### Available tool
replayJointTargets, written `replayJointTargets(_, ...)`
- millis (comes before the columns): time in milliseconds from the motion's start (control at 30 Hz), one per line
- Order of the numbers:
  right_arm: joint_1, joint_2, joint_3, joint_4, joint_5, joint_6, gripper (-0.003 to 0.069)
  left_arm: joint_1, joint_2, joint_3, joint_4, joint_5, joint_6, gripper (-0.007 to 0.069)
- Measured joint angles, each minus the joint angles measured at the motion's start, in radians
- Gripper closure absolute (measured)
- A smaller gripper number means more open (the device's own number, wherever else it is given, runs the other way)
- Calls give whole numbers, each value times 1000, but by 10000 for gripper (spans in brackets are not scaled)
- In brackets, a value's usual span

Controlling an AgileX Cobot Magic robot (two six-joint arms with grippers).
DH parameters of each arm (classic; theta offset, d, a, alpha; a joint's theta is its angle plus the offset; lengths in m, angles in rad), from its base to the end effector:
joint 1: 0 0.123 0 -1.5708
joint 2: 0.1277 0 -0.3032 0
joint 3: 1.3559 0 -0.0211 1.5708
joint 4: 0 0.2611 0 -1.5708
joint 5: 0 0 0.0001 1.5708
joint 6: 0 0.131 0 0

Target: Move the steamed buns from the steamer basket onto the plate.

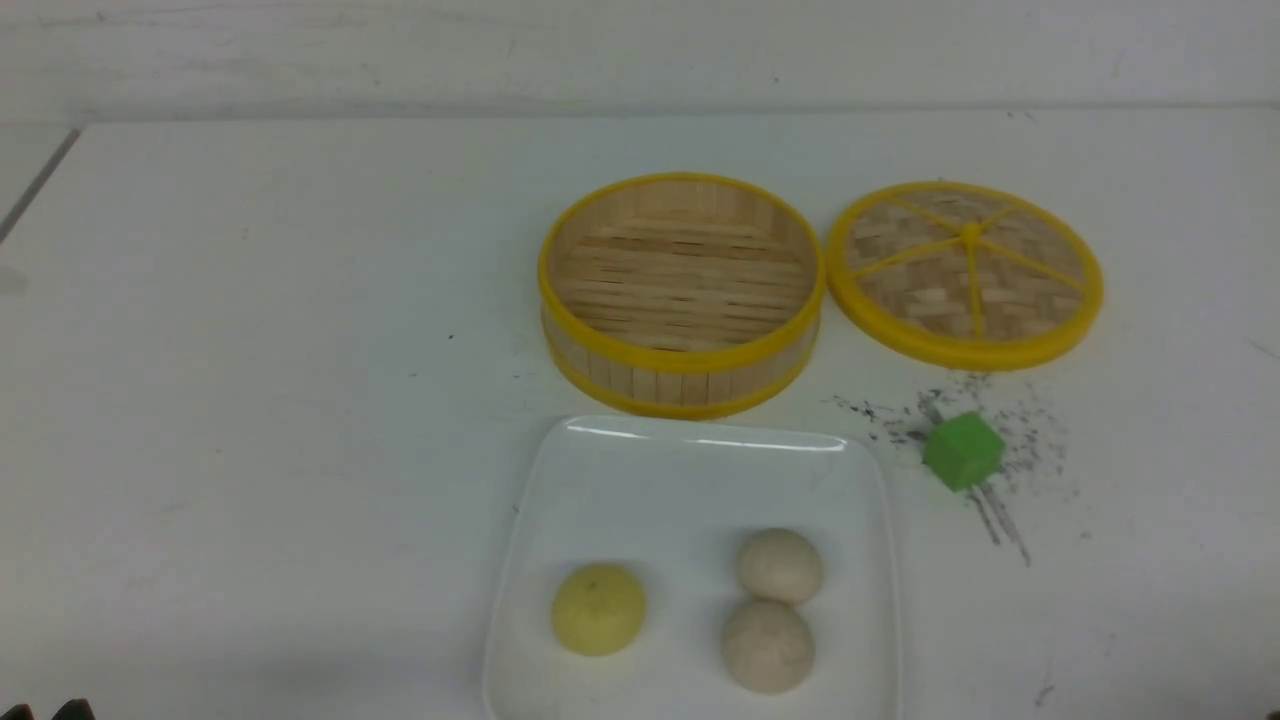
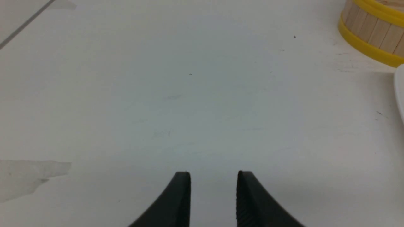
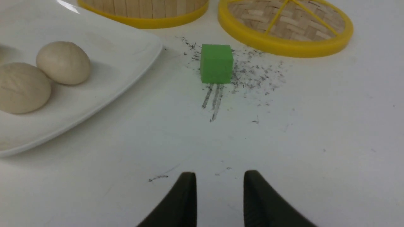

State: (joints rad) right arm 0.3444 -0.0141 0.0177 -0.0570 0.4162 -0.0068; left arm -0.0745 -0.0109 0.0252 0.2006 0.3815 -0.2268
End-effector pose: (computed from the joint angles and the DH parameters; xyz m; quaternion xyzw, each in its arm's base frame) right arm 0.0772 0.0245 0.1574 -0.1565 0.7990 0.0733 0.5759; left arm 0.0829 0.0036 0.1595 -0.0082 0.8050 -0.0041 0.5932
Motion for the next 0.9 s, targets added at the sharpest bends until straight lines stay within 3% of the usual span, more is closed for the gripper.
replayJointTargets(233,-12,0,-2,-82,11,74,420,0,0,0,0,0,0,384)
replayJointTargets(567,-225,0,-2,-97,4,177,419,0,0,0,0,0,0,384)
replayJointTargets(900,-393,0,-1,8,-7,201,419,0,0,0,0,0,0,384)
